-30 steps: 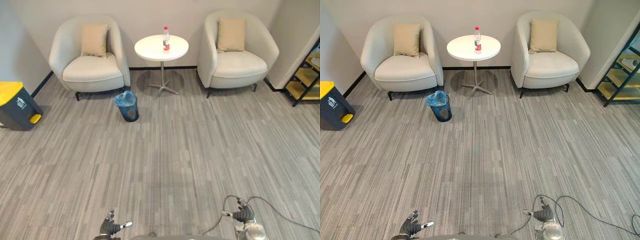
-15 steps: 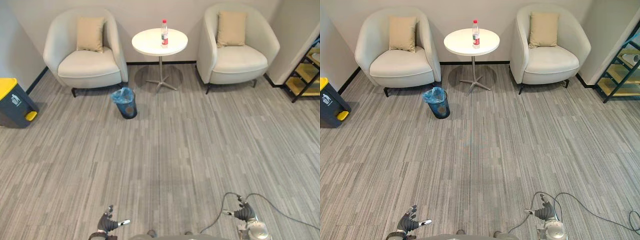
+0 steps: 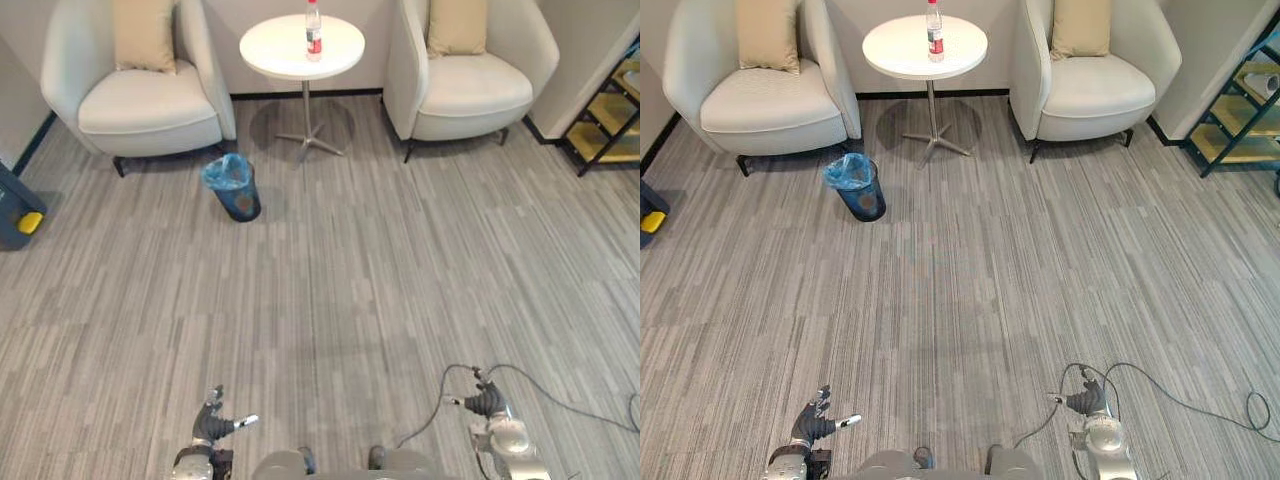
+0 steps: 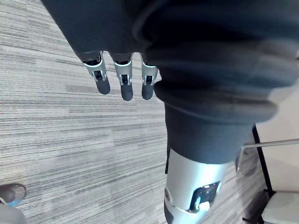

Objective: Gather rubbish on tea table into small bin, then transfer packed bag to large trash can.

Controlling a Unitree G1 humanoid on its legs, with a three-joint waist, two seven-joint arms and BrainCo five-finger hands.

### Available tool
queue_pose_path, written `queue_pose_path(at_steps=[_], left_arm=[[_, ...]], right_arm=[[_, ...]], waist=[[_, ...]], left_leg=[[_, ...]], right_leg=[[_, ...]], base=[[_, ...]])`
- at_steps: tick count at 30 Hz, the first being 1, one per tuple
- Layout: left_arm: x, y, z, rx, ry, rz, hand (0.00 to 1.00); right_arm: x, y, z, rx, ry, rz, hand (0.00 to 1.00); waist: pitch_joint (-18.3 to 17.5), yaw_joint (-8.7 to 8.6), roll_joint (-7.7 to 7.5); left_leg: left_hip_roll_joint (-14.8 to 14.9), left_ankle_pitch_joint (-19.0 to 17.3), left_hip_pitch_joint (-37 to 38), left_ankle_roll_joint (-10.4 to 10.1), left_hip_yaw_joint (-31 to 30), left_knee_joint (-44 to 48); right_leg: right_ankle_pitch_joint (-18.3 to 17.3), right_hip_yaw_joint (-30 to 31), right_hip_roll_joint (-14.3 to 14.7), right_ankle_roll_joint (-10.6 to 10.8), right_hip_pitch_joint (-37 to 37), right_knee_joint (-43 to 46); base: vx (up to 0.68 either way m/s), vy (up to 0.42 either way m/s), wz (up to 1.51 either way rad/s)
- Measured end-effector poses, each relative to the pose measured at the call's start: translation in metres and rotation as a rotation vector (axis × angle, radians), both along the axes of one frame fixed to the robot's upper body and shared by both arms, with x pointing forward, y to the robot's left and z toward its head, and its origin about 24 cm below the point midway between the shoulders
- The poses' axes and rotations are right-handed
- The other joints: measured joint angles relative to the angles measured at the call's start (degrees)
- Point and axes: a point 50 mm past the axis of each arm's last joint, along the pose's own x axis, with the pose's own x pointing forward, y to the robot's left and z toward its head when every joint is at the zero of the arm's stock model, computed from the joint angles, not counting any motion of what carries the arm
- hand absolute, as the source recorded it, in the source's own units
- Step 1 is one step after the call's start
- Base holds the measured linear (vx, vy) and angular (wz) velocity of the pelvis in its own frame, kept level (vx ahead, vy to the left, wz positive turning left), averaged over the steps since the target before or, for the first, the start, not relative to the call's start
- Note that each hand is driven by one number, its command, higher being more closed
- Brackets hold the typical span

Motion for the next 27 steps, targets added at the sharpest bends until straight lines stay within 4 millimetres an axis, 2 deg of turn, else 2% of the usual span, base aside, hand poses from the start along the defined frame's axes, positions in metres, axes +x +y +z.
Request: queue_pose_path(at_steps=[1,2,3,4,5,6,7,8,9,10,11,12,13,14,15,16,17,18,19,20,21,22,23,24,25,26,27], left_arm=[[0.003,0.001,0.001,0.003,-0.007,0.010,0.00],[0.005,0.002,0.002,0.003,-0.017,0.016,0.00],[0.012,0.003,0.005,0.008,-0.039,0.023,0.00],[0.022,0.001,0.009,-0.004,-0.069,0.029,0.00],[0.028,-0.002,0.010,-0.011,-0.084,0.027,0.00],[0.037,-0.005,0.013,-0.018,-0.110,0.022,0.00],[0.041,-0.008,0.013,-0.024,-0.113,0.017,0.00],[0.043,-0.011,0.012,-0.033,-0.110,0.014,0.00],[0.045,-0.013,0.011,-0.037,-0.109,0.009,0.00],[0.045,-0.015,0.010,-0.046,-0.102,0.015,0.00],[0.041,-0.017,0.006,-0.055,-0.088,0.020,0.00],[0.038,-0.019,0.004,-0.062,-0.079,0.023,0.00],[0.033,-0.019,0.003,-0.065,-0.070,0.025,0.00],[0.030,-0.017,0.002,-0.059,-0.062,0.030,0.00],[0.030,-0.016,0.002,-0.058,-0.061,0.033,0.00],[0.032,-0.016,0.003,-0.058,-0.069,0.033,0.00],[0.033,-0.017,0.005,-0.060,-0.084,0.030,0.00],[0.035,-0.018,0.007,-0.063,-0.095,0.028,0.00],[0.038,-0.018,0.010,-0.061,-0.109,0.025,0.00],[0.038,-0.018,0.010,-0.063,-0.111,0.025,0.00],[0.039,-0.020,0.010,-0.069,-0.114,0.028,0.00],[0.033,-0.023,0.007,-0.079,-0.103,0.033,0.00],[0.032,-0.023,0.007,-0.080,-0.101,0.036,0.00],[0.035,-0.019,0.008,-0.070,-0.108,0.045,0.00],[0.039,-0.019,0.010,-0.070,-0.122,0.048,0.00],[0.039,-0.021,0.010,-0.077,-0.122,0.048,0.00],[0.033,-0.023,0.007,-0.084,-0.106,0.054,0.00]], right_arm=[[0.001,0.000,0.000,0.006,-0.001,-0.006,0.00],[0.002,0.000,0.001,0.011,-0.007,-0.010,0.00],[0.007,-0.001,0.003,0.008,-0.021,-0.008,0.00],[0.013,-0.003,0.008,-0.002,-0.043,-0.005,0.00],[0.016,-0.005,0.010,-0.008,-0.054,-0.003,0.00],[0.021,-0.008,0.015,-0.020,-0.077,0.003,0.00],[0.024,-0.009,0.017,-0.026,-0.086,0.004,0.00],[0.024,-0.011,0.017,-0.031,-0.084,0.002,0.00],[0.031,-0.008,0.020,-0.022,-0.102,0.005,0.00],[0.032,-0.004,0.019,-0.012,-0.104,0.009,0.00],[0.032,-0.002,0.019,-0.008,-0.101,0.017,0.00],[0.032,0.000,0.018,-0.010,-0.097,0.032,0.00],[0.033,0.003,0.018,-0.007,-0.097,0.047,0.00],[0.039,0.011,0.018,0.009,-0.112,0.062,0.00],[0.041,0.014,0.019,0.025,-0.125,0.061,0.00],[0.044,0.016,0.020,0.032,-0.143,0.054,0.00],[0.049,0.017,0.024,0.030,-0.162,0.051,0.00],[0.054,0.015,0.026,0.027,-0.174,0.049,0.00],[0.061,0.015,0.031,0.029,-0.197,0.047,0.00],[0.064,0.015,0.033,0.027,-0.207,0.051,0.00],[0.066,0.015,0.034,0.025,-0.213,0.051,0.00],[0.062,0.012,0.033,0.017,-0.201,0.048,0.00],[0.061,0.011,0.031,0.016,-0.192,0.048,0.00],[0.061,0.020,0.028,0.042,-0.182,0.049,0.00],[0.058,0.020,0.026,0.043,-0.178,0.046,0.00],[0.057,0.020,0.026,0.042,-0.176,0.044,0.00],[0.056,0.023,0.025,0.050,-0.172,0.046,0.00]], waist=[[0.2,-0.11,-0.02],[0.3,-0.23,-0.03],[0.6,-1.19,0.07],[1.4,-1.53,0.81],[1.9,-1.82,1.22],[2.5,-2.40,1.26],[2.6,-3.05,0.79],[2.8,-3.07,1.82],[3.0,-3.17,2.23],[3.3,-3.43,2.34],[3.8,-3.38,2.64],[4.1,-2.94,2.81],[4.3,-2.37,2.82],[5.0,-0.91,2.99],[5.5,-0.08,2.08],[6.1,0.85,1.02],[6.7,2.12,0.27],[6.9,2.21,0.02],[7.2,3.52,-0.34],[7.4,3.92,-0.56],[7.5,4.34,0.13],[6.8,5.12,1.86],[6.3,5.36,2.74],[6.2,5.32,0.06],[5.8,4.89,-0.92],[5.6,5.10,-1.40],[5.3,5.40,-2.10]], left_leg=[[0.9,-0.4,1.8,-0.5,-0.4,-0.6],[1.4,-0.5,2.7,-0.5,-0.8,-1.3],[2.4,-0.6,4.5,-0.9,-2.0,-3.2],[3.9,-0.3,6.8,-1.3,-2.7,-6.0],[4.7,-0.1,8.1,-1.7,-2.9,-7.4],[5.5,0.5,9.9,-3.0,-3.3,-8.8],[6.6,0.5,11.5,-5.0,-4.2,-8.7],[7.7,0.6,11.7,-5.5,-4.6,-8.2],[8.9,2.9,10.1,-9.2,-5.0,-3.8],[9.1,7.5,7.4,-9.7,-4.9,5.0],[10.0,13.6,4.0,-8.2,-4.2,15.1],[11.3,18.0,1.3,-7.9,-3.9,22.3],[13.6,17.2,-2.9,-6.6,-2.7,33.1],[16.3,13.9,-7.8,-3.7,0.2,45.1],[16.7,11.9,-11.1,-3.0,1.8,49.8],[16.2,10.2,-14.7,-2.9,3.3,50.9],[14.4,8.4,-19.7,-3.1,4.6,48.7],[12.8,7.3,-23.4,-3.5,5.3,45.0],[9.7,7.2,-28.0,-3.6,5.7,34.2],[8.2,7.4,-29.1,-4.0,6.1,28.9],[6.3,9.2,-30.0,-5.4,6.3,19.2],[5.7,14.6,-29.3,-5.9,6.4,5.1],[5.7,20.7,-29.4,-2.2,5.7,3.7],[3.7,19.4,-30.0,1.0,6.1,7.8],[2.3,16.0,-30.1,2.1,6.5,10.1],[1.9,14.2,-29.4,2.1,7.2,11.0],[0.9,10.9,-27.0,2.4,8.0,12.0]], right_leg=[[-0.7,-3.3,-0.5,-1.3,-1.5,-1.7],[-0.8,-4.7,-0.5,-1.6,-2.4,-3.5],[-0.5,-6.7,-0.2,-2.0,-4.4,-8.2],[1.6,-7.6,0.7,-3.3,-6.9,-13.5],[3.5,-8.1,1.2,-3.6,-7.9,-16.5],[8.6,-8.1,2.0,-3.8,-9.2,-23.8],[17.0,-7.5,2.5,-6.7,-9.5,-25.1],[16.3,-7.9,2.9,-9.2,-9.6,-22.9],[11.9,-8.9,2.7,-9.7,-9.8,-18.4],[8.8,-9.9,3.0,-10.6,-7.2,-17.5],[7.5,-10.3,4.2,-10.8,-2.9,-19.9],[7.2,-10.4,5.2,-11.1,0.6,-22.9],[7.2,-10.1,7.3,-11.2,5.6,-27.2],[7.2,-8.4,9.6,-11.5,12.5,-32.1],[7.0,-7.7,10.0,-11.7,16.6,-35.0],[7.0,-6.6,9.9,-11.7,20.2,-37.6],[7.0,-5.4,9.6,-11.7,23.7,-40.4],[6.9,-4.5,9.4,-11.8,25.6,-42.1],[5.2,-2.9,8.2,-11.2,27.8,-43.3],[4.0,-2.4,7.4,-10.4,28.6,-43.4],[2.9,-1.5,7.1,-9.2,30.5,-44.1],[1.1,-0.1,7.9,-8.2,32.8,-45.0],[-0.2,1.1,8.6,-7.6,34.1,-45.0],[-2.0,1.6,5.9,-6.9,35.4,-44.2],[-2.3,2.0,4.0,-6.3,33.9,-38.9],[-2.5,3.2,3.1,-5.8,32.3,-34.4],[-1.4,4.8,1.1,-2.2,28.6,-22.9]], base=[[0.37,-0.005,0.21],[0.43,-0.035,0.43],[0.49,-0.075,0.54],[0.51,-0.092,0.55],[0.56,-0.131,0.51],[0.61,-0.184,0.59],[0.64,-0.208,0.55],[0.79,-0.297,0.46],[0.66,-0.254,0.26],[0.82,-0.337,0.29],[0.59,-0.248,0.18],[0.75,-0.292,0.04],[0.59,-0.204,-0.27],[0.72,-0.227,-0.42],[0.67,-0.197,-0.45],[0.78,-0.191,-0.36],[0.61,-0.108,-0.35],[0.72,-0.009,-0.60],[0.60,0.050,-0.64],[0.60,0.080,-0.70],[0.52,0.130,-0.65],[0.54,0.161,-0.64],[0.69,0.245,-0.44],[0.82,0.304,0.00],[0.81,0.306,0.09],[0.79,0.293,-0.06],[0.63,0.241,-0.20]])
